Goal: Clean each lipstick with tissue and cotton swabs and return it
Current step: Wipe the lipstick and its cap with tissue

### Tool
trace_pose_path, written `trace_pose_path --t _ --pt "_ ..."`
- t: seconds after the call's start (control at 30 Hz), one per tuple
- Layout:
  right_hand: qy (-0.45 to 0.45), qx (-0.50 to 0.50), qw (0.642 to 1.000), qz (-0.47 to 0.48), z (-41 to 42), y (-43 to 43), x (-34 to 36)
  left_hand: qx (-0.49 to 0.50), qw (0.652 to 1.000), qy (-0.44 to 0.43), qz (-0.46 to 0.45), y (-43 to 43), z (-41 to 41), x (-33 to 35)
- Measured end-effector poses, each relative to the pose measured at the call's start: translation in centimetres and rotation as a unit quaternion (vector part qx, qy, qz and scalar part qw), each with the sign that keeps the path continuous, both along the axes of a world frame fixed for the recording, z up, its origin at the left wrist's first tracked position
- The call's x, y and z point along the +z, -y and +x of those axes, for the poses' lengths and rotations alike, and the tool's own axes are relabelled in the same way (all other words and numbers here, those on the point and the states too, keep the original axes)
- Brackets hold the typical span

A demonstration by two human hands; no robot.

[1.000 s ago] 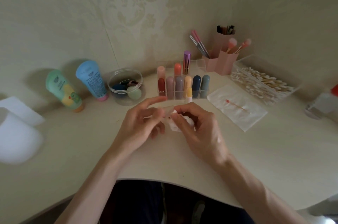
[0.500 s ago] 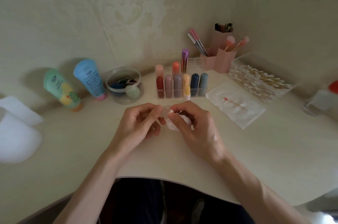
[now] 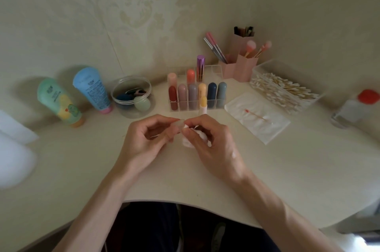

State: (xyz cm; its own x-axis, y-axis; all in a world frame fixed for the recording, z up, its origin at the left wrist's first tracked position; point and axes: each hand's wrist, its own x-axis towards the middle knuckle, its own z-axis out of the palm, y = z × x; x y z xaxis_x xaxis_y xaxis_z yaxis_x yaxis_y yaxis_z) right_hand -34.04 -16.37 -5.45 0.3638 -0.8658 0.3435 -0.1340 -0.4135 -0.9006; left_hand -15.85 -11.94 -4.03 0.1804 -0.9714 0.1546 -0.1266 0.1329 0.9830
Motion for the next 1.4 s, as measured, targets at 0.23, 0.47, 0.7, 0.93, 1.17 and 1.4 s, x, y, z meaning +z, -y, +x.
trace_pose_path --t 0.23,0.47,0.7,0.93,1.17,1.4 --pt "0.026 0.000 1.000 0.005 -0.04 0.04 0.44 -0.007 1.000 -0.010 0.016 0.00 -0.09 0.46" --pt "-0.004 -0.003 1.000 -0.006 0.10 -0.15 -0.02 0.028 0.992 0.104 -0.061 0.37 0.08 -0.08" --pt "0.039 0.031 0.996 0.070 -0.06 0.36 -0.41 0.033 0.987 0.120 -0.106 0.15 0.02 -0.21" --pt "0.086 0.036 0.992 0.089 -0.47 0.34 0.43 0.003 0.998 0.035 -0.052 -0.10 -0.52 0.54" --pt "0.016 0.002 1.000 -0.010 -0.25 0.11 0.21 0.002 0.999 0.043 -0.024 0.07 -0.18 0.18" --pt "0.043 0.025 0.997 0.056 -0.14 0.33 -0.08 -0.001 0.996 0.058 -0.068 0.03 -0.17 0.16"
